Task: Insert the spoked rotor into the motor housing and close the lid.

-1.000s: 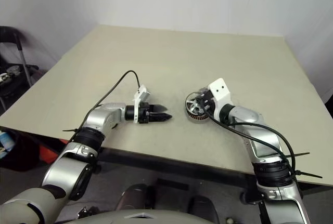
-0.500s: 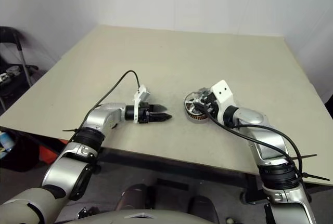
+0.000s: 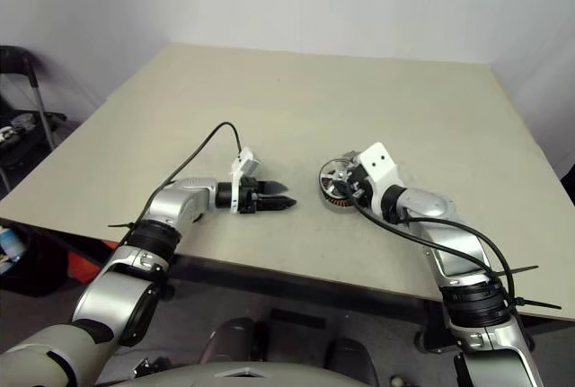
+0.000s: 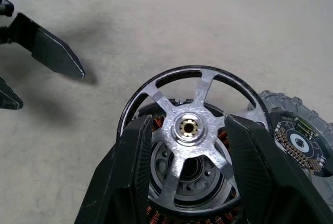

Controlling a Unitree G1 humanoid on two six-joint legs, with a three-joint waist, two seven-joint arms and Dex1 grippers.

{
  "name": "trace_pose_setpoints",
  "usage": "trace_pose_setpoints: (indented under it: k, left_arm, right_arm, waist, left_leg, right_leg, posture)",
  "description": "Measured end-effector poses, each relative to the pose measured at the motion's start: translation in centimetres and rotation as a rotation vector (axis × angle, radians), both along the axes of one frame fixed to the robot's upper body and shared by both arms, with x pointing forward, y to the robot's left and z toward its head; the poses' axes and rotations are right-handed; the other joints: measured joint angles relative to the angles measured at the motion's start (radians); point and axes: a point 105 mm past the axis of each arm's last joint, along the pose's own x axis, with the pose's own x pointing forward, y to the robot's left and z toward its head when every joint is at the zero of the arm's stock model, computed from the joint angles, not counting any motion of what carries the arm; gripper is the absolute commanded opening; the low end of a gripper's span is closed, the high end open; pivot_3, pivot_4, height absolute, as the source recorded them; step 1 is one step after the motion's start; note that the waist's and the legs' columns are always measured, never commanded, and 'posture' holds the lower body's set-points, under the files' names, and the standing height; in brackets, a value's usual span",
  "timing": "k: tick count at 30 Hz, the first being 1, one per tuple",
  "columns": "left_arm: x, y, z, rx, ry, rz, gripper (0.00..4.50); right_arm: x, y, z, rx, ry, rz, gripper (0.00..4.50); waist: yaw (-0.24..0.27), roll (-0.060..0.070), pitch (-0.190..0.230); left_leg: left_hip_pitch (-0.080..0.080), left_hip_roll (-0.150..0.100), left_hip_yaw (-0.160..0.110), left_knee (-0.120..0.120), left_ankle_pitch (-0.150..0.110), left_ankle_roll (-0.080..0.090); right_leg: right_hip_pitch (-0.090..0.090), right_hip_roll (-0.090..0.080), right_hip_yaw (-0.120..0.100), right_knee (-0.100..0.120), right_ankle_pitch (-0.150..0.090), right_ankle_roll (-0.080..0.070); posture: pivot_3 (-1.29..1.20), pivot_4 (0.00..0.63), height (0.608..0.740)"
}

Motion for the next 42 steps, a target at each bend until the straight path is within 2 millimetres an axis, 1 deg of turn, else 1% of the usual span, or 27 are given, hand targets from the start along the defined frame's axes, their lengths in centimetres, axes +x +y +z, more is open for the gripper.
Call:
trace_pose_setpoints:
  k: [10,13,17,18,42]
  left_arm:
    - [0.1,0.08,-0.16,0.01,-0.001,0.01,3.69]
    - [0.15,0.13,-0.25,0.014,0.0,0.016,3.69]
    - [0.18,0.16,-0.34,0.016,0.001,0.019,3.69]
    - [0.19,0.16,-0.33,0.016,-0.002,0.019,3.69]
    - [0.23,0.35,-0.83,0.032,0.003,0.026,3.69]
  right_arm:
    - [0.23,-0.11,-0.3,-0.061,-0.032,0.007,2.22]
    - [0.23,-0.11,-0.3,-0.061,-0.032,0.007,1.65]
    - [0.34,-0.02,0.01,-0.057,-0.044,0.013,0.29]
    - [0.38,-0.12,0.06,-0.057,-0.047,0.008,0.02]
    - [0.37,-0.05,0.08,-0.053,-0.033,0.016,0.02]
  waist:
    - [0.0,0.0,0.0]
    - [0.0,0.0,0.0]
    - [0.0,0.0,0.0]
    - [0.0,0.0,0.0]
    - [0.0,0.0,0.0]
  left_leg:
    - [0.0,0.0,0.0,0.0,0.0,0.0]
    - [0.0,0.0,0.0,0.0,0.0,0.0]
    - [0.001,0.0,0.0,0.001,0.0,0.001]
    - [0.001,0.0,0.0,0.001,0.0,0.001]
    - [0.001,0.0,0.0,0.001,0.0,0.001]
  right_leg:
    - [0.0,0.0,0.0,0.001,0.0,0.0]
    - [0.0,0.0,0.0,0.001,0.0,0.0]
    - [0.0,0.0,0.0,0.002,0.0,0.0]
    - [0.0,0.0,0.0,0.002,0.0,0.0]
    - [0.0,0.0,0.0,0.003,0.0,0.0]
  posture:
    - [0.0,0.0,0.74]
    - [0.0,0.0,0.74]
    - [0.0,0.0,0.74]
    - [0.0,0.0,0.74]
    - [0.0,0.0,0.74]
